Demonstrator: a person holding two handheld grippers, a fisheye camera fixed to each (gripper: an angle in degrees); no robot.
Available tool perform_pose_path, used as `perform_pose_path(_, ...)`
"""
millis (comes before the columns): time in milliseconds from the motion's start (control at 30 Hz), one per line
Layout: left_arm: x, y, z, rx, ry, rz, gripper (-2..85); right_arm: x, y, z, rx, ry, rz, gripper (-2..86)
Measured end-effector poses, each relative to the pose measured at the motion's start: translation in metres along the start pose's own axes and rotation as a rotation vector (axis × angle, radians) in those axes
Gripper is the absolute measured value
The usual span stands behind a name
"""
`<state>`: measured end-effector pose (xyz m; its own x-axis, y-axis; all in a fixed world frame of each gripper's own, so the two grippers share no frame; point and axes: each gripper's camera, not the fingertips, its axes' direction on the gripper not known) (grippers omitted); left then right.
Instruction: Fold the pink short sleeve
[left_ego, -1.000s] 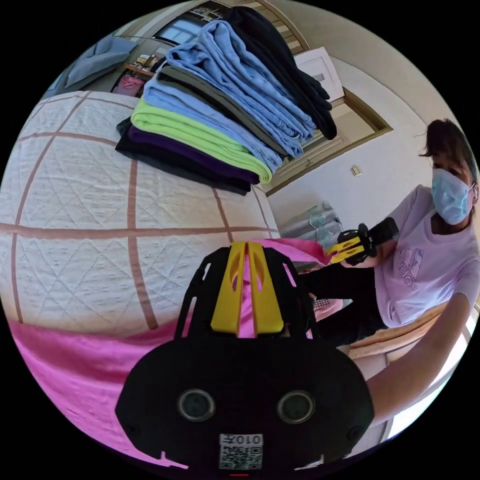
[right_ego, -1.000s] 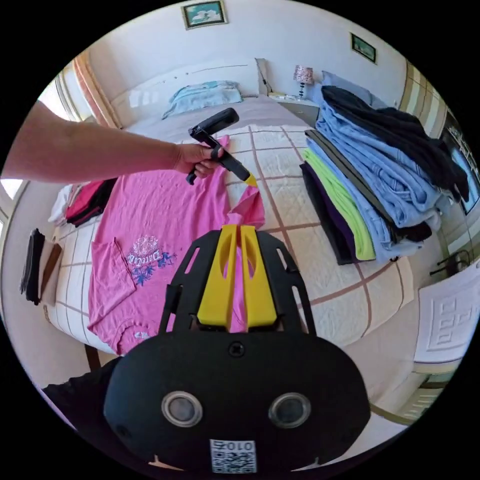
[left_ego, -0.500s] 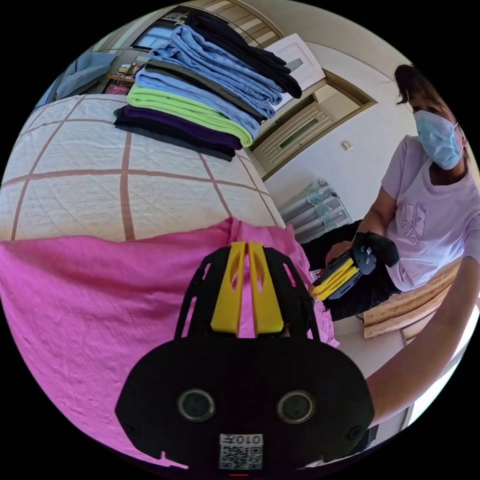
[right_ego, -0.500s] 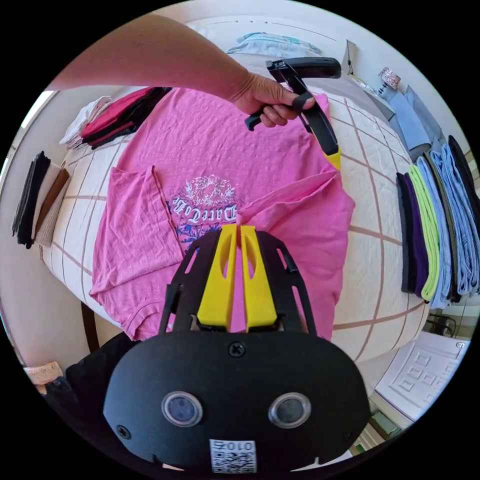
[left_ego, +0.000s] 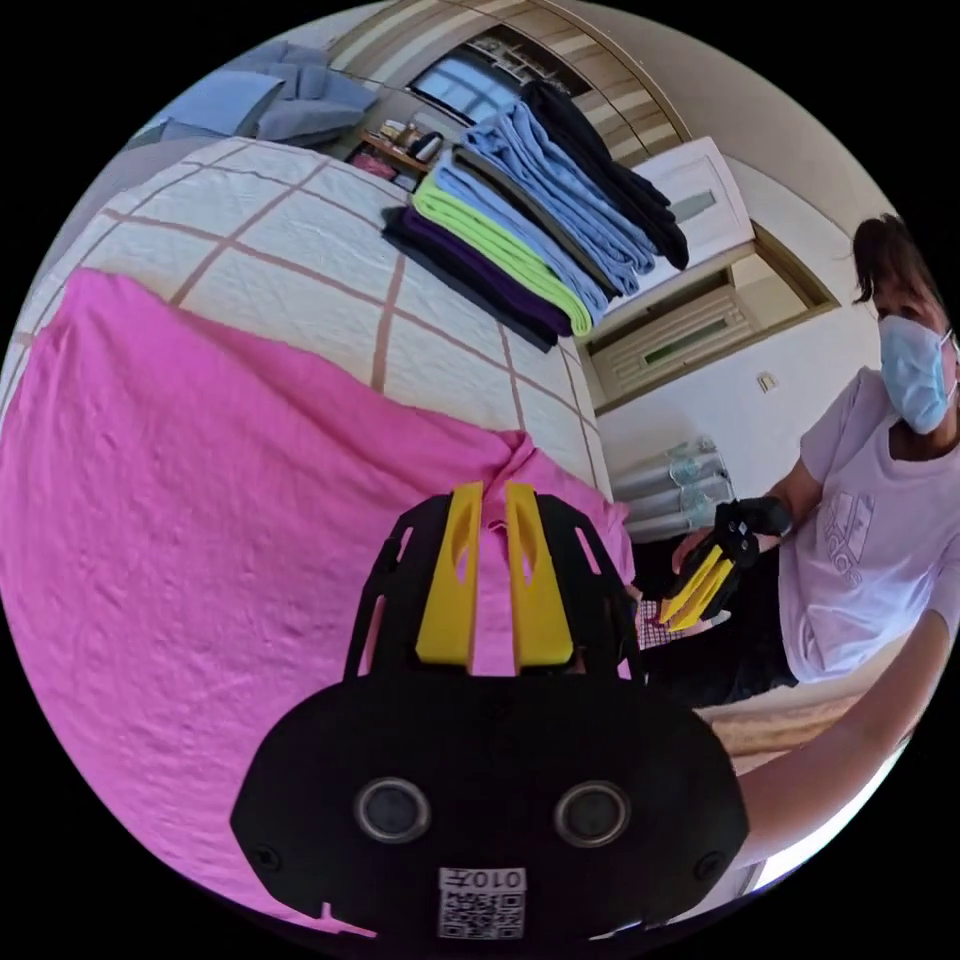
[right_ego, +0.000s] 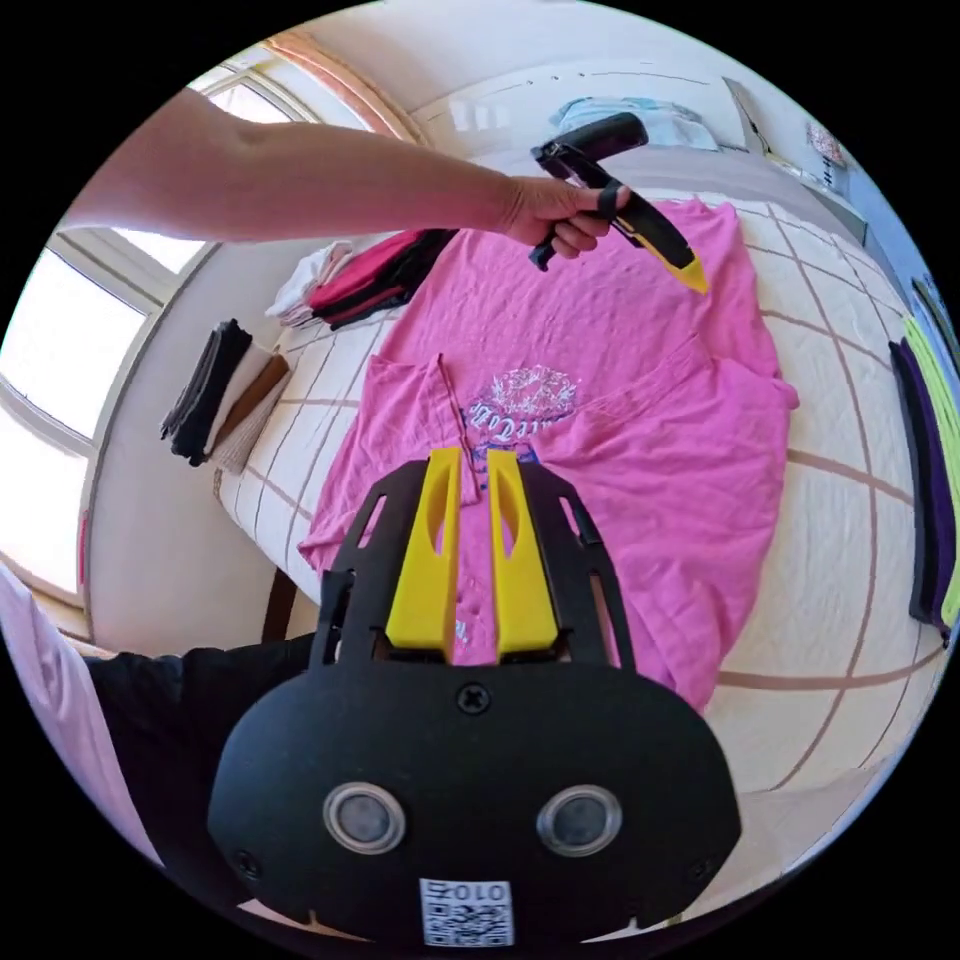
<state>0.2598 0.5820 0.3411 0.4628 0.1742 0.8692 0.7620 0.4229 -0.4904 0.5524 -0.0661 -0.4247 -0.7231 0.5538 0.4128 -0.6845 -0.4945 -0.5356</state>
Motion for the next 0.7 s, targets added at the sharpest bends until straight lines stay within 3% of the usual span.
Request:
perform_pose_path(100,0.017,-0.011,-0.009,0.099,-0.097,-0.045,3.1,0.000,0.043,-0.031,0.018,0.203,0.005,6.9)
perform_pose_path(233,0.045,-0.060,0.037,-0.096,-0.132,0.054,3.6,0.030,0.089,-0.039,-0.136,0.496,0.051,8.8)
perform_pose_path(467,0.050,-0.110,0.126,-0.327,-0.093,0.018,0.8,0.040,0.088,0.000,-0.252,0.508,-0.005,6.5)
perform_pose_path(600,0.041,-0.111,0.112,-0.154,-0.029,-0.078,0.1,0.047,0.082,-0.007,-0.207,0.544,0.114,5.2)
perform_pose_path(700,0.036,-0.112,0.113,-0.163,-0.062,-0.115,0.1,0.059,0.103,-0.007,-0.234,0.515,0.172,4.7)
